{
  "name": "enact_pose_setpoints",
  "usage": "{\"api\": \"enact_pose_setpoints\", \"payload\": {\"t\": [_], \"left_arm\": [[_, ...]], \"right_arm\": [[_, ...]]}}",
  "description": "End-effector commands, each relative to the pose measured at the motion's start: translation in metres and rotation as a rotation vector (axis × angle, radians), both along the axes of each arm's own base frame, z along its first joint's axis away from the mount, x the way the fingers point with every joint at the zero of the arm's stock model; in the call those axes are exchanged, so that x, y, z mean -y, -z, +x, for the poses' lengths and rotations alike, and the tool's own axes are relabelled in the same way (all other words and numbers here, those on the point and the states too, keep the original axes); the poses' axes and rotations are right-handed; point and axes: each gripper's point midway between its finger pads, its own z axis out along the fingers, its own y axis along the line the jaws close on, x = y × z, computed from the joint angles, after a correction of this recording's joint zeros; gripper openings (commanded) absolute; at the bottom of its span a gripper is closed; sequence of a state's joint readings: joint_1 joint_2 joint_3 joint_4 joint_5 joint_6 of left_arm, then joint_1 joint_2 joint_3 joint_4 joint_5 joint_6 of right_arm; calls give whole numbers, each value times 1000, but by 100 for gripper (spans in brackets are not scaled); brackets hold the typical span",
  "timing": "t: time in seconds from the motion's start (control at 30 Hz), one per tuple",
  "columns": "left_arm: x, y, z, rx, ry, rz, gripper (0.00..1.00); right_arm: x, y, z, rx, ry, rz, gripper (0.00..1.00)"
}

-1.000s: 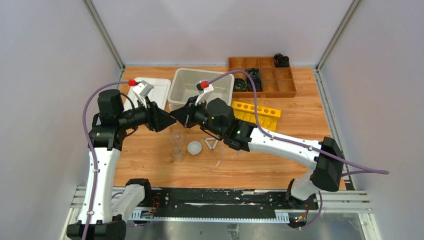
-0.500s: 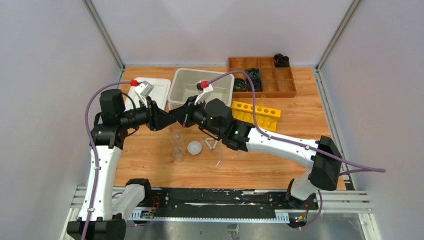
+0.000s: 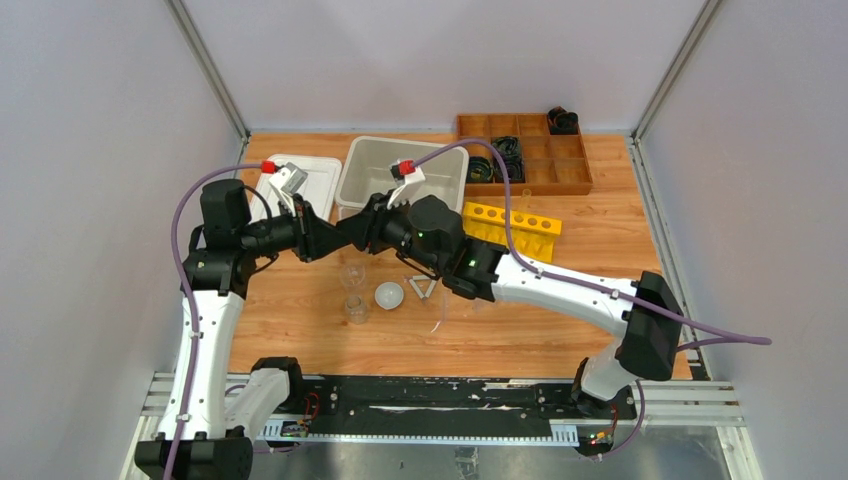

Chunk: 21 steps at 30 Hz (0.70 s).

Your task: Organize the chemistry lab equipment

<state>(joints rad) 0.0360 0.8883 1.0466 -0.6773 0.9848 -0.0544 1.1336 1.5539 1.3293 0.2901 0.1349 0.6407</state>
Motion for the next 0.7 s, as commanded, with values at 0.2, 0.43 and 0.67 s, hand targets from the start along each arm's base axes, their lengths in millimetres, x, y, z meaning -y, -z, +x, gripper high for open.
{"api": "enact_pose_setpoints", "payload": {"t": [0.2, 0.43, 0.67], "left_arm": [[-8, 10, -10, 203, 49, 146, 0], [-10, 16, -11, 214, 62, 178, 0], [-11, 18, -13, 214, 69, 184, 0]], "right_arm": [[8, -4, 1, -160, -111, -277, 59], [6, -12, -9, -130, -210, -320, 60], [-1, -11, -7, -128, -228, -330, 55]]}}
